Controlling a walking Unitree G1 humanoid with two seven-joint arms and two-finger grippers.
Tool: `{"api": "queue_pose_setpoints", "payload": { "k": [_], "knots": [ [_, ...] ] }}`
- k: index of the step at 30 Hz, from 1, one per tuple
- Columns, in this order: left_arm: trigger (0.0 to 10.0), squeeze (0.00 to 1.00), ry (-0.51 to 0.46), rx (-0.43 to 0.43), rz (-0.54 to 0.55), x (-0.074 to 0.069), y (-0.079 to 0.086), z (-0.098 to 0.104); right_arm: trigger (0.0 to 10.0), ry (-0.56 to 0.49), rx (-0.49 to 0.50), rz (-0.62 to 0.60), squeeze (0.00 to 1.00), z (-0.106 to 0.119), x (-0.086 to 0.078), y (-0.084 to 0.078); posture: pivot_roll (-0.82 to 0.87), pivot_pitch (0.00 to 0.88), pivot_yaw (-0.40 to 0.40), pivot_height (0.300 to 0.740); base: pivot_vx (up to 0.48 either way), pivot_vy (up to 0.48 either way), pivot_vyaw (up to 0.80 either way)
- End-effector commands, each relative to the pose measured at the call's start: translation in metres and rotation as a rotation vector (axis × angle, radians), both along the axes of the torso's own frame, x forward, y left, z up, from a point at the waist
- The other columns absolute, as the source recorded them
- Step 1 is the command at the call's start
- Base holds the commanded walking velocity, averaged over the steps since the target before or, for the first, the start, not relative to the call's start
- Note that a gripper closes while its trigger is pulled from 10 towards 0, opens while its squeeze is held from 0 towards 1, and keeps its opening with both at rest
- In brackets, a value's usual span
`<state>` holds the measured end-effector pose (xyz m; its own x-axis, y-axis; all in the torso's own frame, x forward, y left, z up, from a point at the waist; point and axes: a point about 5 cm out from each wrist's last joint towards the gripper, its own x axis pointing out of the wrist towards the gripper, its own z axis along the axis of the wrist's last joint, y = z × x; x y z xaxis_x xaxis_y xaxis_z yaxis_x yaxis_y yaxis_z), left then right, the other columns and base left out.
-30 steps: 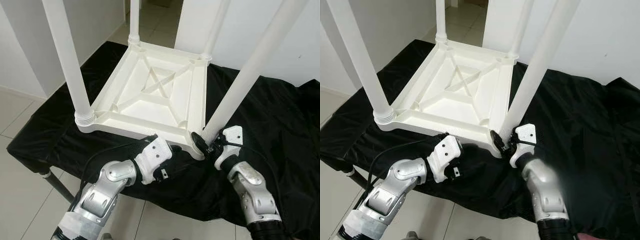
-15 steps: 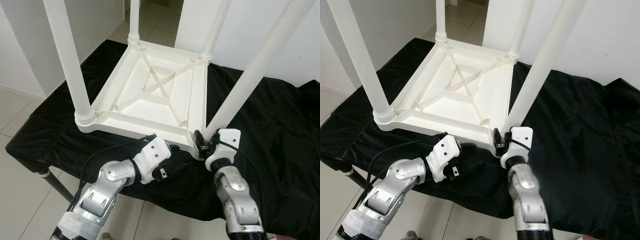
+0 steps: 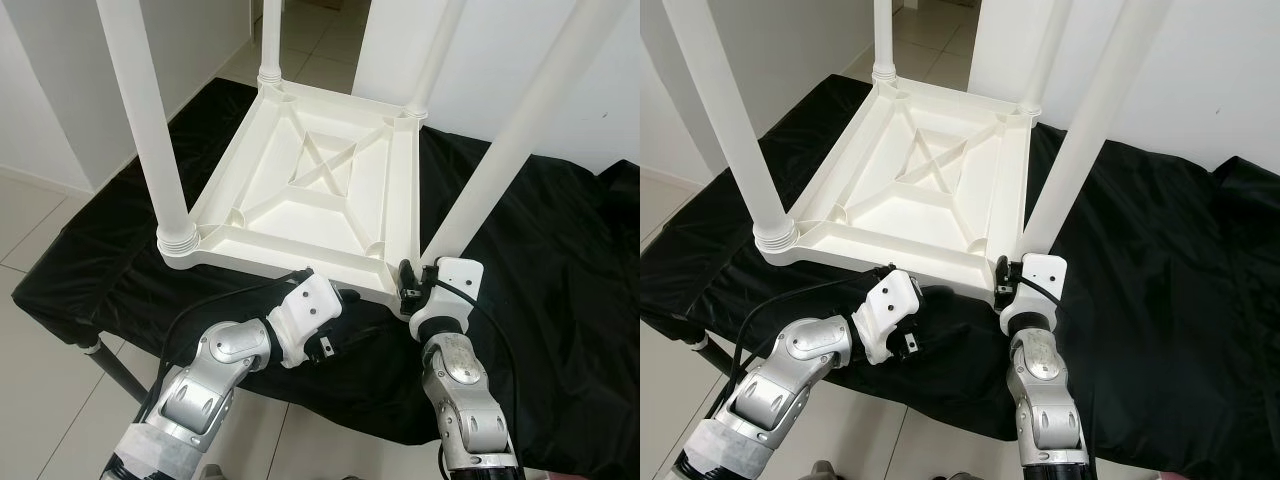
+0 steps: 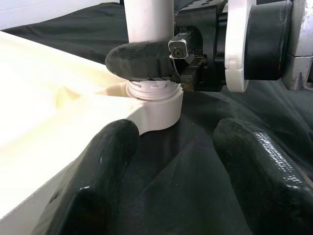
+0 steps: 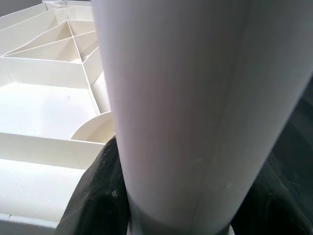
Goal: Building children table
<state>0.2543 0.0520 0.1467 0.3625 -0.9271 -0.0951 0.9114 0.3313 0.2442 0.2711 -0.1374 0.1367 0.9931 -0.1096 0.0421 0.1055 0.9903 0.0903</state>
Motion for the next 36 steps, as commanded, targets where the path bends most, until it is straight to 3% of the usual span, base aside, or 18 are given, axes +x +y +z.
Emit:
{"api": "queue_pose_setpoints", "payload": {
  "k": [1,3,4,6,7,14,19,24,25,31,36],
  "knots": [
    [10.0,0.00,-0.012,0.001,0.028,0.002,0.000,0.001,10.0,0.074,0.043,-0.043,0.00,-0.014,-0.006,0.003,0.04,0.089,-0.108,0.740,0.000,0.000,0.00],
    [10.0,0.00,-0.013,0.001,0.026,0.002,0.000,0.001,10.0,0.068,0.051,-0.027,0.00,-0.014,-0.006,0.005,0.04,0.089,-0.105,0.740,0.000,0.000,0.00],
    [10.0,0.00,-0.014,0.001,0.024,0.003,-0.001,0.001,10.0,0.050,0.054,-0.020,0.86,-0.012,-0.006,0.005,0.03,0.088,-0.103,0.740,0.000,0.000,0.00],
    [10.0,0.00,-0.014,0.001,0.024,0.003,-0.001,0.001,10.0,0.050,0.054,-0.020,0.86,-0.012,-0.006,0.005,0.03,0.088,-0.103,0.740,0.000,0.000,0.00],
    [10.0,0.00,-0.016,-0.002,0.017,0.003,-0.003,0.001,10.0,0.015,0.050,0.016,1.00,-0.008,-0.004,0.001,0.03,0.084,-0.103,0.740,0.000,0.000,0.00],
    [10.0,0.00,-0.021,-0.008,-0.001,0.003,-0.008,0.003,10.0,-0.041,0.053,0.098,1.00,-0.001,0.001,-0.017,0.03,0.075,-0.097,0.740,0.000,0.000,0.00],
    [10.0,0.00,-0.032,-0.007,-0.017,0.003,-0.011,0.005,10.0,-0.061,-0.005,0.283,1.00,0.001,0.000,-0.027,0.03,0.071,-0.091,0.740,0.000,0.000,0.00],
    [10.0,0.00,-0.036,-0.013,-0.026,0.004,-0.012,0.007,10.0,-0.057,-0.030,0.383,1.00,0.000,-0.002,-0.038,0.03,0.067,-0.090,0.740,0.000,0.000,0.00],
    [10.0,0.00,-0.036,-0.017,-0.030,0.005,-0.012,0.009,10.0,-0.063,-0.047,0.437,0.00,0.001,-0.003,-0.040,0.03,0.062,-0.087,0.740,0.000,0.000,0.00],
    [10.0,0.00,-0.041,-0.035,-0.038,0.007,-0.011,0.015,10.0,-0.063,-0.074,0.648,0.00,0.002,-0.008,-0.040,0.04,0.045,-0.082,0.740,0.000,0.000,0.00],
    [10.0,0.00,-0.048,-0.033,-0.039,0.010,-0.009,0.017,10.0,-0.050,-0.101,0.711,0.00,0.000,-0.005,-0.041,0.04,0.037,-0.076,0.740,0.000,0.000,0.00]
  ]
}}
